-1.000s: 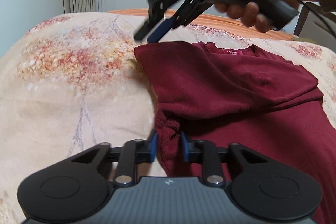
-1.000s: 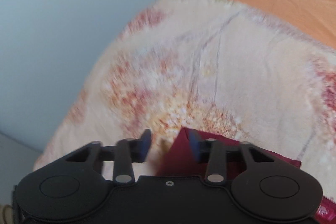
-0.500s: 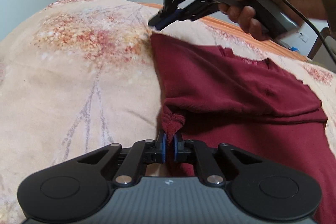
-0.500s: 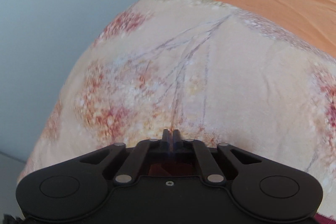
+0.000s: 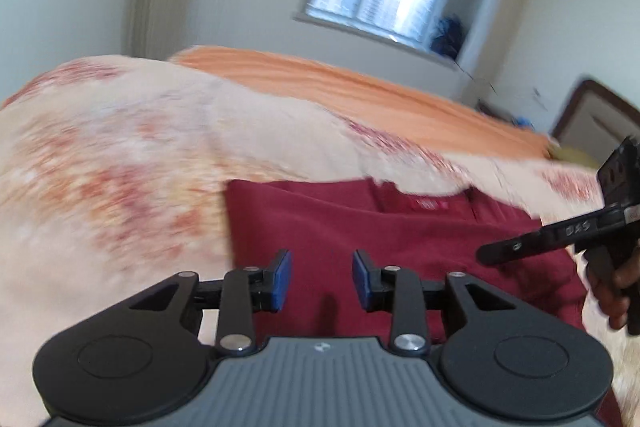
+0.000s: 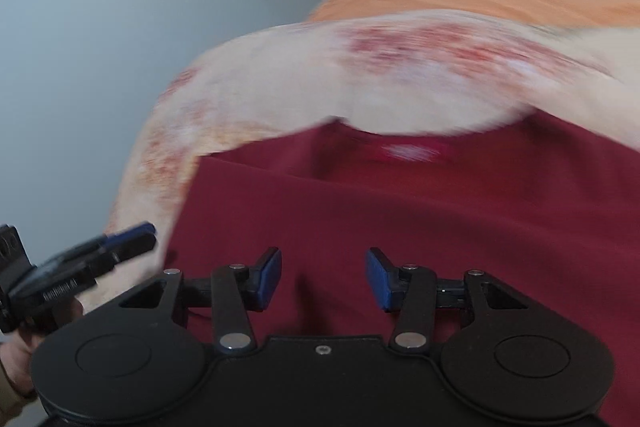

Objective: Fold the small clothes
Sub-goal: 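Release the folded sweater and raise both grippers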

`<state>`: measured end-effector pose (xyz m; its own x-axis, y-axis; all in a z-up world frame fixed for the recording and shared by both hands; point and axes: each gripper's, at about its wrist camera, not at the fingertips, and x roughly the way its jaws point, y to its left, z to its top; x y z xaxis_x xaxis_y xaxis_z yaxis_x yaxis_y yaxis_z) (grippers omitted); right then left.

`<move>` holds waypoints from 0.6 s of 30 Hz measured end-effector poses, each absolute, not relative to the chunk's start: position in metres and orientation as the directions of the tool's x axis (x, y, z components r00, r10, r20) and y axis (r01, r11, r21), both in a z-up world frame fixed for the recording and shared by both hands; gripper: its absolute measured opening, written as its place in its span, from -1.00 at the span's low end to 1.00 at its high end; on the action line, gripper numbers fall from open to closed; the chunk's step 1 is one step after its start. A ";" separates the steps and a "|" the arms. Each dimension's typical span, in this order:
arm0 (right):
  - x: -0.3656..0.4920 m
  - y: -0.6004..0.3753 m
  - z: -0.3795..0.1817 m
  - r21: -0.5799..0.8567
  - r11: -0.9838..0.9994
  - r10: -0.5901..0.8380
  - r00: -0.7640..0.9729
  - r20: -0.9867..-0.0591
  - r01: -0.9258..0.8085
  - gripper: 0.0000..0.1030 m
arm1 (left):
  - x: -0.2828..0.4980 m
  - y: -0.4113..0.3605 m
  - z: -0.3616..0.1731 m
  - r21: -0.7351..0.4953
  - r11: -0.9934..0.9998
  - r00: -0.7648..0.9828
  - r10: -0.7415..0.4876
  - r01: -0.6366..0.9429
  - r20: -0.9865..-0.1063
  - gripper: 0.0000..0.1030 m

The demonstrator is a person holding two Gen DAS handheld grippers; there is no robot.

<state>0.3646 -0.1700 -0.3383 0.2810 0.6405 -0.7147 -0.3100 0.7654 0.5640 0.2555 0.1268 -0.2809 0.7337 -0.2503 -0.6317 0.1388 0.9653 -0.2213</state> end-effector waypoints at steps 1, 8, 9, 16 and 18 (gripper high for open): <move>0.362 -0.188 -0.340 0.566 0.777 0.629 0.301 -0.717 -0.273 -0.04 | 0.265 0.115 -0.288 -0.168 0.972 0.714 -0.235 0.165 -0.660 -0.25; 0.334 -0.277 -0.325 0.567 0.810 0.572 0.413 -0.709 -0.150 0.18 | 0.273 0.100 -0.314 -0.045 0.989 0.684 -0.129 0.140 -0.718 -0.27; 0.329 -0.280 -0.322 0.566 0.808 0.577 0.420 -0.700 -0.167 0.23 | 0.267 0.099 -0.310 -0.046 0.989 0.691 -0.133 0.144 -0.710 -0.21; 0.310 -0.278 -0.332 0.594 0.789 0.604 0.383 -0.699 -0.160 0.33 | 0.236 0.092 -0.306 0.017 0.988 0.671 -0.093 0.155 -0.736 0.05; 0.302 -0.276 -0.330 0.622 0.765 0.630 0.391 -0.671 -0.166 0.35 | 0.225 0.094 -0.296 -0.017 0.991 0.683 -0.104 0.133 -0.723 0.14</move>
